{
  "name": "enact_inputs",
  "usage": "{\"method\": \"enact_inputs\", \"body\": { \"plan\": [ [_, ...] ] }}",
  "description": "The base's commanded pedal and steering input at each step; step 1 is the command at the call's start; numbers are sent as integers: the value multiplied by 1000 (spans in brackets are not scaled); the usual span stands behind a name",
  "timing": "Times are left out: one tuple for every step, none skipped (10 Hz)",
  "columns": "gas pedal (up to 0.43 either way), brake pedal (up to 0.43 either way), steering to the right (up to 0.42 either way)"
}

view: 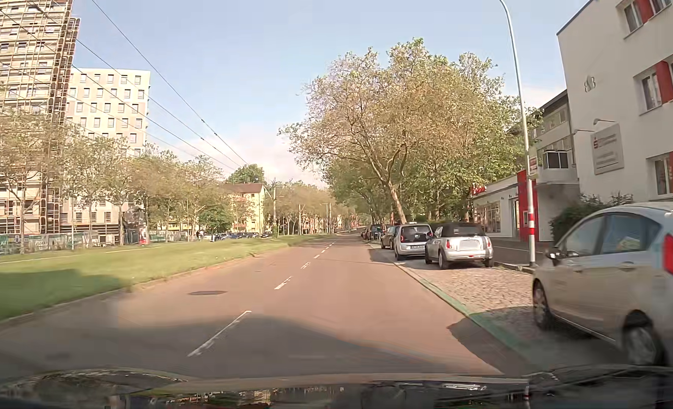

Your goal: Follow the waypoints while adhering to traffic rules and regulations

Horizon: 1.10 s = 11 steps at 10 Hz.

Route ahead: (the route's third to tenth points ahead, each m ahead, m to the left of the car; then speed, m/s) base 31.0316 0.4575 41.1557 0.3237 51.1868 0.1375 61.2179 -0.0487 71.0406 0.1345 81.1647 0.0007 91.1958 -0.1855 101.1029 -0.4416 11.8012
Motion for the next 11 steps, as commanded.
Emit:
{"method": "enact_inputs", "body": {
  "plan": [
    [118,0,-3],
    [118,0,-3],
    [118,0,-3],
    [118,0,-3],
    [118,0,-3],
    [118,0,-3],
    [118,0,-3],
    [118,0,-3],
    [118,0,-4],
    [118,0,-3],
    [118,0,-3]
  ]
}}
